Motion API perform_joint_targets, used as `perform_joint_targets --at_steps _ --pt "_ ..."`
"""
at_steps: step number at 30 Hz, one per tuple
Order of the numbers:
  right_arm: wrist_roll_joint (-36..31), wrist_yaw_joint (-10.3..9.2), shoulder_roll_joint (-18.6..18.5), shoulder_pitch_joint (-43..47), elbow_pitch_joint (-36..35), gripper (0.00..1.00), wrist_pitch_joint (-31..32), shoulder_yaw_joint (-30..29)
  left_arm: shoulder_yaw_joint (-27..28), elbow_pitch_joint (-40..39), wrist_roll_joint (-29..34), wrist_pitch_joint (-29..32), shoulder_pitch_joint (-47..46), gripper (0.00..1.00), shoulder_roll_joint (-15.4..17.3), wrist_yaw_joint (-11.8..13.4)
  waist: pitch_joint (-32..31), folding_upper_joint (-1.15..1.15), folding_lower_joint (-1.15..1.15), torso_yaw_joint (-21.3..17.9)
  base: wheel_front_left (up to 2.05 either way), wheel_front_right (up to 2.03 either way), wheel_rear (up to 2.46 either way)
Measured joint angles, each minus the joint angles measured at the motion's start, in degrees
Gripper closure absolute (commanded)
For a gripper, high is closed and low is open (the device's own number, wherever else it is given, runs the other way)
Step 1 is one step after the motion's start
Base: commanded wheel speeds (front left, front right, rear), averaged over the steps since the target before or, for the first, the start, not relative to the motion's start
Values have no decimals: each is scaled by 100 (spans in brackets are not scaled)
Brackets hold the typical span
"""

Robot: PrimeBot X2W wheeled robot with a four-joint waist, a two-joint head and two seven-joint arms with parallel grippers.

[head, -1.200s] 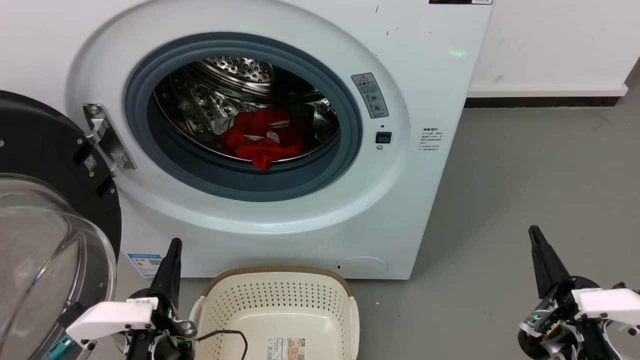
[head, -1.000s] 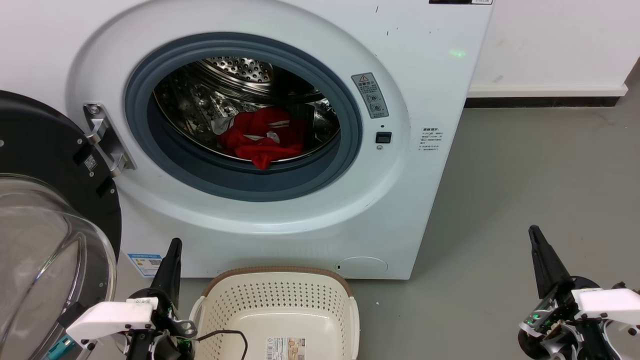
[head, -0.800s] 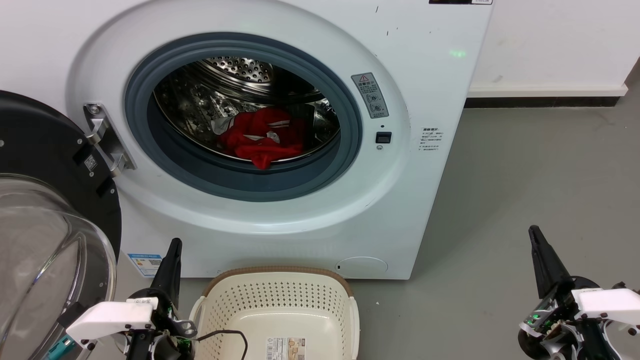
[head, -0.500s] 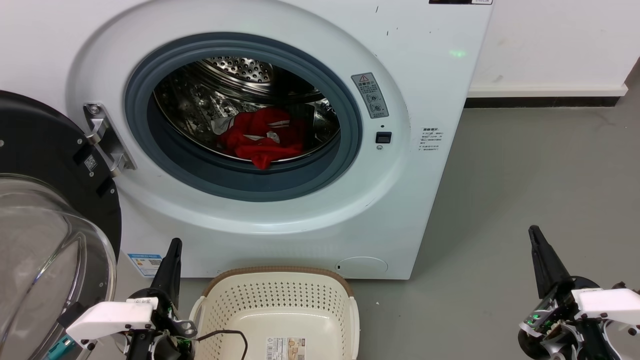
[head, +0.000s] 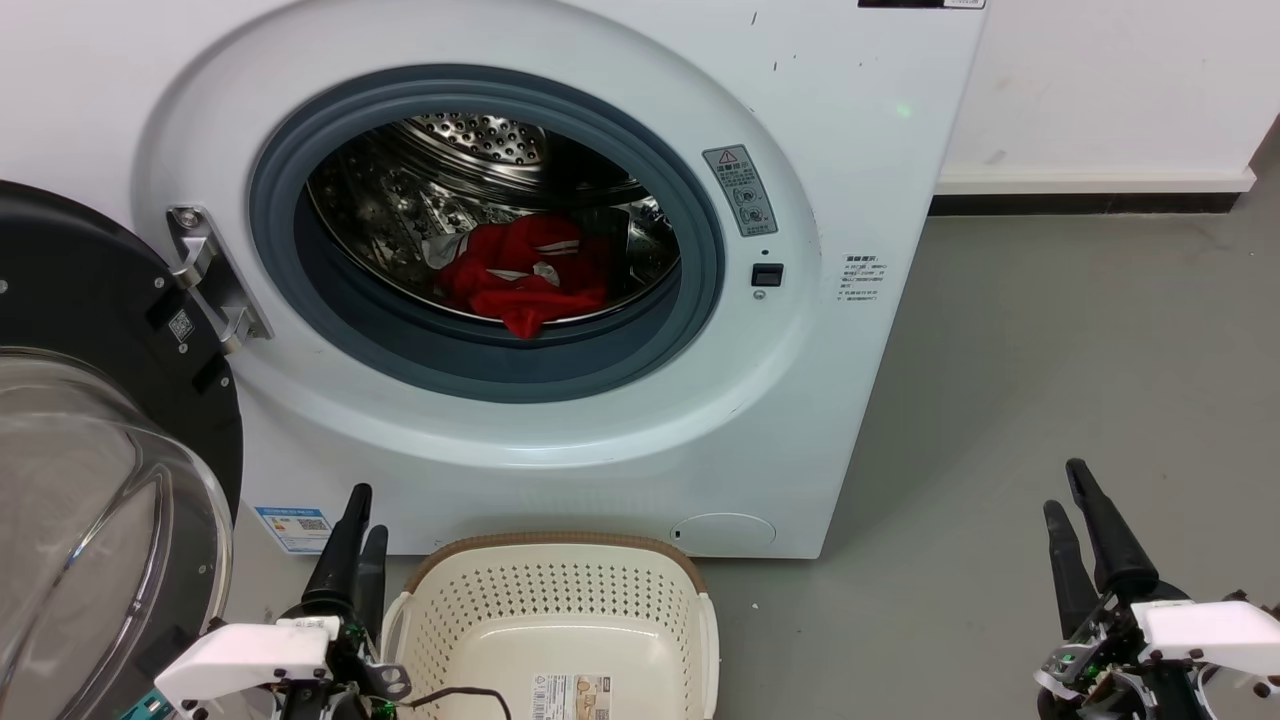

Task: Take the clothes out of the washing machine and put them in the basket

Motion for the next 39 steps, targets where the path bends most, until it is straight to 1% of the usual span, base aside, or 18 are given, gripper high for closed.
perform_joint_targets --at_steps 4,8,25,30,31,36,37,39 --pt "-268 0 1 62 -75 0 -110 7 -74 -76 179 -118 -3 0 -3 0 4 0 0 -4 0 0 0" --pt "-754 0 3 82 -202 0 -216 -27 -118 -193 533 -221 -13 0 -3 0 4 0 0 -9 0 0 0" --pt "-3328 0 7 325 -738 0 -611 34 -392 -548 2740 -623 -71 0 1 0 -12 0 0 -49 0 0 0" --pt "-3902 0 7 358 -847 0 -653 94 -452 -584 3421 -730 -71 0 13 0 -21 0 0 -55 0 0 0" --pt "-4119 0 7 400 -888 0 -657 108 -476 -592 3674 -773 -70 0 23 0 -22 0 0 -56 0 0 0" --pt "-4590 0 7 434 -972 0 -658 123 -547 -601 4228 -868 -70 0 47 46 -22 0 0 -58 0 0 0" --pt "-4590 0 7 434 -972 0 -658 123 -547 -601 4228 -868 -70 0 47 46 -22 0 0 -58 0 0 0" --pt "-4874 0 7 461 -1025 0 -657 129 -594 -601 4534 -924 -70 0 80 82 -22 0 0 -61 0 0 0"
